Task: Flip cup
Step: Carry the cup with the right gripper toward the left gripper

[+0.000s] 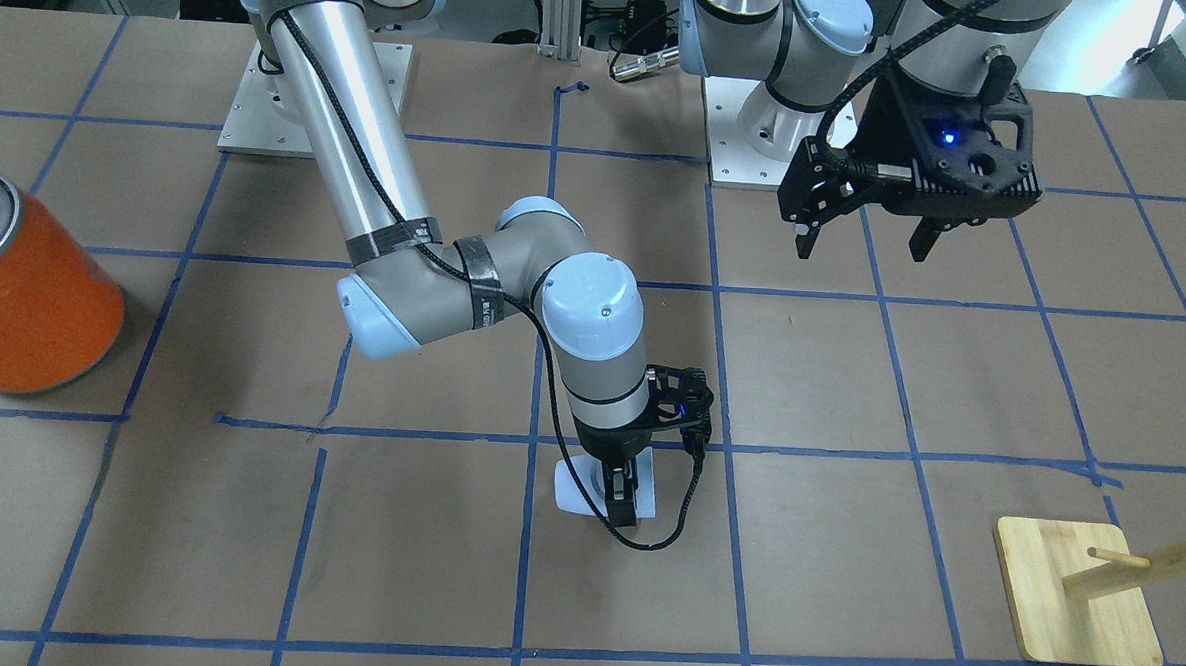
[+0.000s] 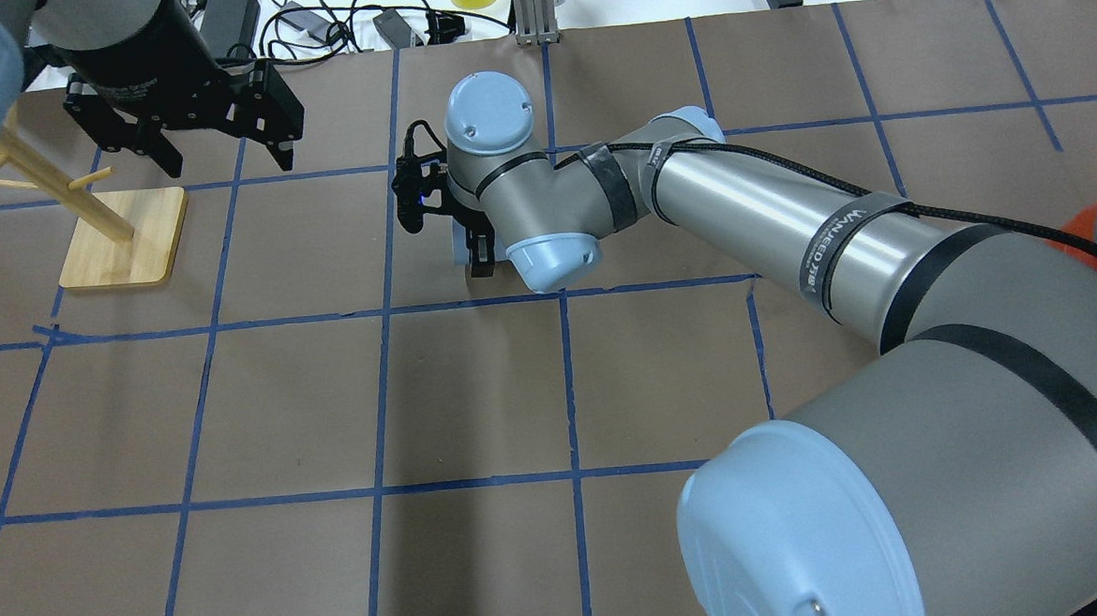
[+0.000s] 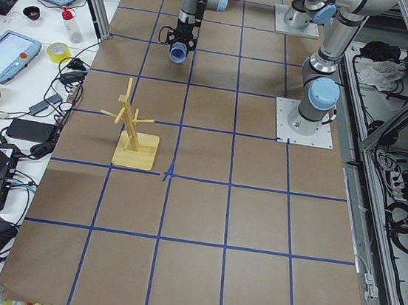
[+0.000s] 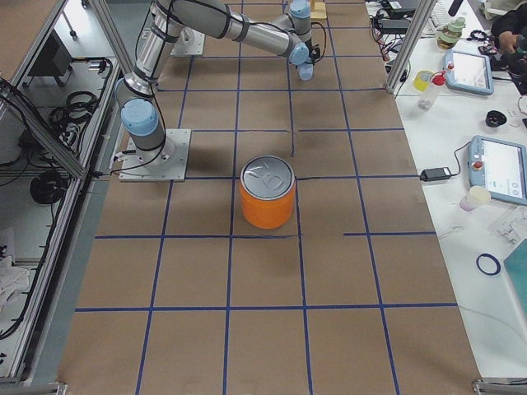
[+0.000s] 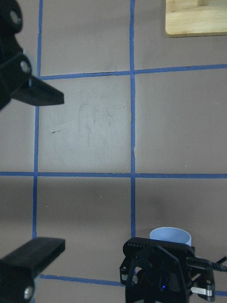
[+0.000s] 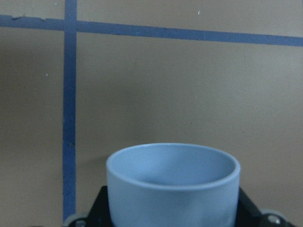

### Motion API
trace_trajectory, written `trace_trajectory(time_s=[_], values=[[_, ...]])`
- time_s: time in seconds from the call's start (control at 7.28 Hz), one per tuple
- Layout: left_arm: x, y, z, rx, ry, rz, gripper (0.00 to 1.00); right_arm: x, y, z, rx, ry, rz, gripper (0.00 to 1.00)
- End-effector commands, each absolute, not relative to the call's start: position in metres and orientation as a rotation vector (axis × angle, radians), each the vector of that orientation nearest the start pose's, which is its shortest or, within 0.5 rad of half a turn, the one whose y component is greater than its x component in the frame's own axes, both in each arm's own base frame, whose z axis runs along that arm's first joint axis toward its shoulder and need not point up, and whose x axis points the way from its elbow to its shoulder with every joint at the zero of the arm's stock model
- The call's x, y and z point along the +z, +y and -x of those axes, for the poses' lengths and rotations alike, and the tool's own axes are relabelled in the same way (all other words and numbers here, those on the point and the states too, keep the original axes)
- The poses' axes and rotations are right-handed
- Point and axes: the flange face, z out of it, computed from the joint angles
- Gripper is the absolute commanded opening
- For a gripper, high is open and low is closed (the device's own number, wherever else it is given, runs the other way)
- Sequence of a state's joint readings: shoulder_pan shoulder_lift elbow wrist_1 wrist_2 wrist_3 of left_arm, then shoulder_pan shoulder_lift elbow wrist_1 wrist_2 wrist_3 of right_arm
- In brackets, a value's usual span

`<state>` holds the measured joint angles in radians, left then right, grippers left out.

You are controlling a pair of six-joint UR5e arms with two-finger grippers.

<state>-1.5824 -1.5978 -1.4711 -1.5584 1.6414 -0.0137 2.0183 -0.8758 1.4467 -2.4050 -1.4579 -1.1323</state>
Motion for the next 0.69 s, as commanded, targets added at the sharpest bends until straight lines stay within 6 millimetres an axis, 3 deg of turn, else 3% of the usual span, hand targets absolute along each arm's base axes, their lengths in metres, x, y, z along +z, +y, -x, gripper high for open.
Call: trace_trajectory(time_s=[0.0,0.14,0.55], values=[[0.526,-0.509,0.132,-0.133,3.069,0.007,1.00,0.203,-0.587,-0.446,-0.433,2.138,2.199,0.77],[0.526,-0.509,0.132,-0.133,3.069,0.007,1.00,0.206,-0.587,-0.446,-0.441,2.135,2.200,1.00],[0.525,-0.509,0.132,-0.131,3.069,0.007,1.00,0.232,-0.586,-0.442,-0.476,2.208,2.143,1.00]])
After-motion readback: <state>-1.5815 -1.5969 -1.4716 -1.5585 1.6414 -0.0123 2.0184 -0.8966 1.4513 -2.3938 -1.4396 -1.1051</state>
